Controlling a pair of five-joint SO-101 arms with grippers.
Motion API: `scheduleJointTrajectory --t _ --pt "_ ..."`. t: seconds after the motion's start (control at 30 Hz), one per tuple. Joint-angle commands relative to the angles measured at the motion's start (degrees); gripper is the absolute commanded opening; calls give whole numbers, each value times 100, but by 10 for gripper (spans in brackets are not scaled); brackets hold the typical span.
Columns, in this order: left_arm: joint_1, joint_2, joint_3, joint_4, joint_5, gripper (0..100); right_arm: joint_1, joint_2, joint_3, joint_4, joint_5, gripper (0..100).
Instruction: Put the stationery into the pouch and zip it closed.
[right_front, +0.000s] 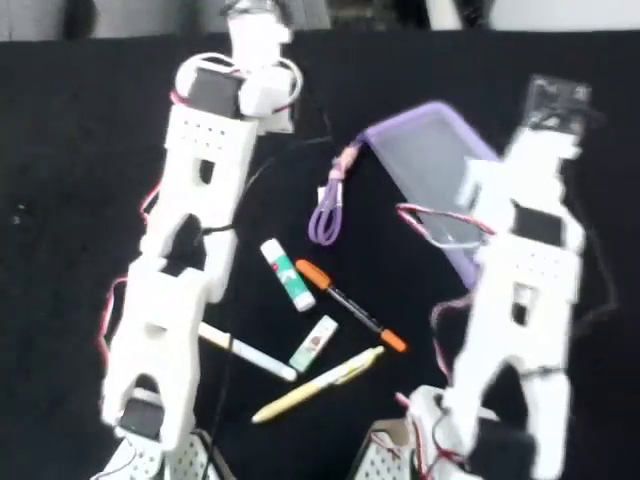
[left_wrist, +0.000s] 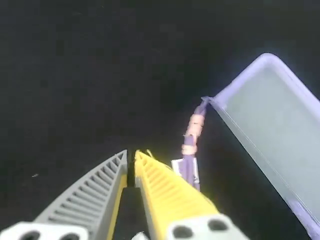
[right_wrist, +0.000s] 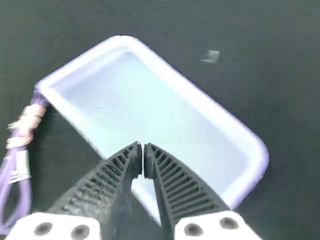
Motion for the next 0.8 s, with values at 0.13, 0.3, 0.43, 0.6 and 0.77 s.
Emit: scheduleJointTrajectory --t 0.13,0.3,0.43,0.6,0.77 --pt "-699 -97 -189 220 -97 29 -879 558 -611 9 -527 16" --pt "-1341 -70 -171 220 -97 29 -1732 699 -567 -158 -536 15" --pt "-1868 -70 224 220 -97 29 -2180 1288 -576 -686 -818 17" --pt "-2299 -70 840 79 -88 31 -2356 2413 -1218 -941 -1354 178" --pt "-2545 -70 1560 -519 220 45 -2787 3415 -1991 -949 -1811 216"
